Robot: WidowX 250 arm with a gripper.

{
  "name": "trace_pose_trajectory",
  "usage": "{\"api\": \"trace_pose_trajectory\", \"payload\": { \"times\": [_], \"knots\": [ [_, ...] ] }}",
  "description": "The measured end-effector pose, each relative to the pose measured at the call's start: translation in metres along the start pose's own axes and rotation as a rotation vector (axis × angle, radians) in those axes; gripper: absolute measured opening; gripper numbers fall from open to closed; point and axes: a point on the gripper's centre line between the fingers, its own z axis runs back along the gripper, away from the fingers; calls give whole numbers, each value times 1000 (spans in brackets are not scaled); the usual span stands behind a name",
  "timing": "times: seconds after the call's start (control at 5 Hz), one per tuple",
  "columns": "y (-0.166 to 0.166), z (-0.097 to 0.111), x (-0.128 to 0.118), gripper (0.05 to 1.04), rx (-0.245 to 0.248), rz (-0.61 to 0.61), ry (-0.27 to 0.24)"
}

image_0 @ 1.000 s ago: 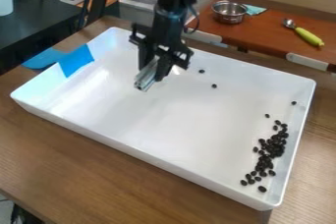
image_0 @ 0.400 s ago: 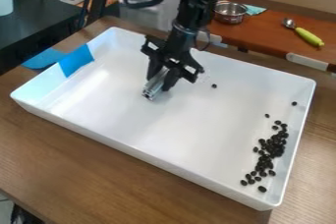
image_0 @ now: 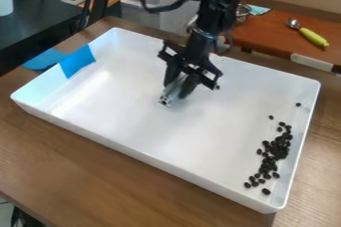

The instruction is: Sweep into pile

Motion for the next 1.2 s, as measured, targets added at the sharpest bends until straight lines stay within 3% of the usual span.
{"api": "trace_pose_trajectory", "payload": {
  "times": [0.6, 1.2],
  "knots": [
    [-34, 3, -10, 387, 2, -59, -4],
    [-98, 17, -26, 387, -16, -192, 31]
  ]
}}
